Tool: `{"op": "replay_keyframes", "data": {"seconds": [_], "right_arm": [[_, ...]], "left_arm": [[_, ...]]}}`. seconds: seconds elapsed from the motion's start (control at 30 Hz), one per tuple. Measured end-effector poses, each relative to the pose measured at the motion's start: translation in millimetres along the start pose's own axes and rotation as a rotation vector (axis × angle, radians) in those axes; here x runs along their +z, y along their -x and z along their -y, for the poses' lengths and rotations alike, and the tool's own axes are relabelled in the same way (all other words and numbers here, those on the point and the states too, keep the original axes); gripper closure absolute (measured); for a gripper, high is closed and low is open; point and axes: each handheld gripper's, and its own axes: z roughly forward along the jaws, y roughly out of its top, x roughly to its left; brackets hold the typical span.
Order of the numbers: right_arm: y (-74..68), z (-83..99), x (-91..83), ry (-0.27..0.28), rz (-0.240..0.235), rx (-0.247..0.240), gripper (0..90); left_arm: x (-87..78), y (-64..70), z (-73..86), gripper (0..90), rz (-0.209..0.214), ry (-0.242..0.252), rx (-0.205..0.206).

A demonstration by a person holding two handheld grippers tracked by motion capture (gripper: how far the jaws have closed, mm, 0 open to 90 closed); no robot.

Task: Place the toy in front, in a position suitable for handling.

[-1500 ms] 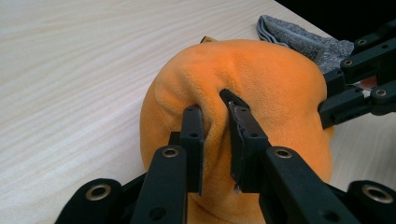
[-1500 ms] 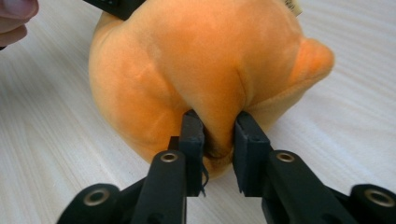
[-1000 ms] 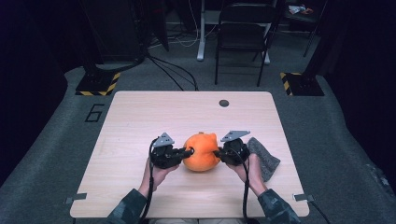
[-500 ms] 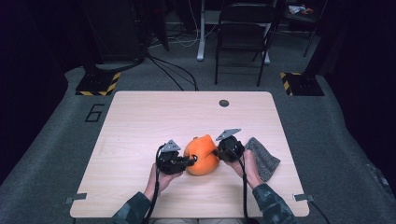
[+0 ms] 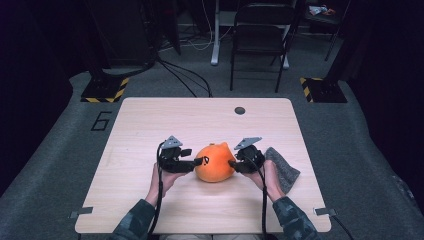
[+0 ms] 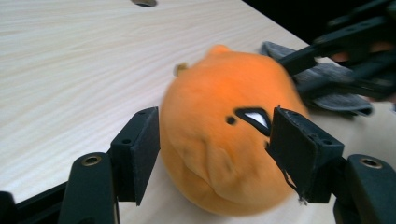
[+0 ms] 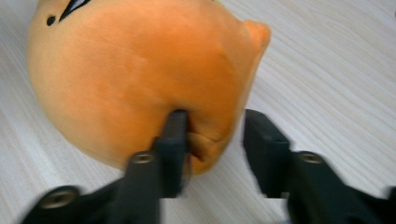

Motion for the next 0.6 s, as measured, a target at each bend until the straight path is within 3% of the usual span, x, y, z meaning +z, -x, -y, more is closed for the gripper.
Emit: {"op": "replay_keyframes", "data": {"seconds": [0.03,0.07,0.13,0.27,0.4,0.47,0.6], "right_arm": [[1.0,1.2,-6.9,0.029,-0.002,0.025,34.0],[1.2,2.2,-10.6,0.036,-0.007,0.042,30.0],[-0.3,4.0,-16.8,0.066,-0.024,0.083,24.8],[-6.8,7.5,-21.0,0.062,-0.03,0.135,18.7],[-13.1,8.7,-17.8,0.053,-0.021,0.15,20.8],[-16.3,10.2,-7.6,0.018,-0.009,0.151,31.1],[-17.0,11.4,5.4,-0.028,-0.023,0.146,38.1]], "left_arm": [[2.0,-3.1,-0.7,31.2,-0.006,-0.005,-0.006],[5.6,-8.9,-1.2,30.4,-0.014,0.0,-0.02],[9.1,-12.7,-2.1,28.1,-0.031,-0.01,-0.02],[14.9,-16.7,-3.5,22.8,-0.03,-0.018,-0.032],[22.1,-18.7,-3.6,22.4,-0.008,-0.049,-0.029],[27.8,-15.7,-0.9,26.0,0.024,-0.088,-0.006],[33.2,-10.1,2.8,39.5,0.067,-0.118,0.034]]}}
